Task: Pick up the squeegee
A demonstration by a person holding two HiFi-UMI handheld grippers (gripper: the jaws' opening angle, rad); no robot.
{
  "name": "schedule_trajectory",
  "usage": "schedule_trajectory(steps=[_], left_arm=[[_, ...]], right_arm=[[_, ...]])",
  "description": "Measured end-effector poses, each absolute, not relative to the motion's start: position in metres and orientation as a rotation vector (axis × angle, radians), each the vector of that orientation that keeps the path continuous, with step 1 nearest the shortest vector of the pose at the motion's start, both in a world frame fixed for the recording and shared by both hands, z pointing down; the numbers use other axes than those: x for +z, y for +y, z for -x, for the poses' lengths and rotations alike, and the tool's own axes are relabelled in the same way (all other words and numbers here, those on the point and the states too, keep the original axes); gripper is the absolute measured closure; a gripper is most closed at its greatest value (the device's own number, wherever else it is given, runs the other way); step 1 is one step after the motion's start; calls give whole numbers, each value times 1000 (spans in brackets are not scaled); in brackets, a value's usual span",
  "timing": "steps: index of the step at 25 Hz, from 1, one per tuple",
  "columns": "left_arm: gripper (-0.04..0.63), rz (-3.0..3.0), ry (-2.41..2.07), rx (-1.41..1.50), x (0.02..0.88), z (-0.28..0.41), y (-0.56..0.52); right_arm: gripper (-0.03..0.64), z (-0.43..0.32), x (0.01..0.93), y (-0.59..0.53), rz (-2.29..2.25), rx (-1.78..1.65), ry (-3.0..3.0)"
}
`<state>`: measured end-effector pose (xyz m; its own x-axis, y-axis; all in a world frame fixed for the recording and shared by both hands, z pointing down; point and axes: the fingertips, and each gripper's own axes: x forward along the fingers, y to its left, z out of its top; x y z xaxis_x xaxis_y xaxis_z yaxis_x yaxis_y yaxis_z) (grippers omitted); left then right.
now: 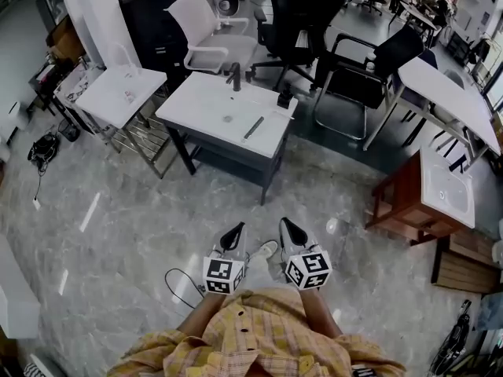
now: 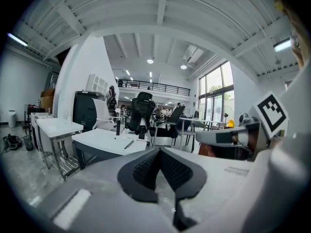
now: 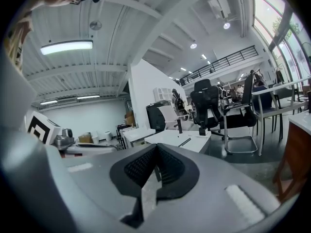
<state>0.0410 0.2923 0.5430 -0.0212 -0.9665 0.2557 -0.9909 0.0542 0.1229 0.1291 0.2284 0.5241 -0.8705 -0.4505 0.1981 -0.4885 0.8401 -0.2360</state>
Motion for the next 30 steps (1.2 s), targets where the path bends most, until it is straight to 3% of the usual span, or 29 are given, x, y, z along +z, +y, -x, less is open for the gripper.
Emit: schedule_trajectory(steps=[14,30], left_arm=[[595,-2034,-2010,177,537,35,120],[595,-2073,-1982,253,542,60,-11]], right_arm=[[621,-52,513,65,-798,458,-2865],[621,-29,523,-58,-841,517,-2874]])
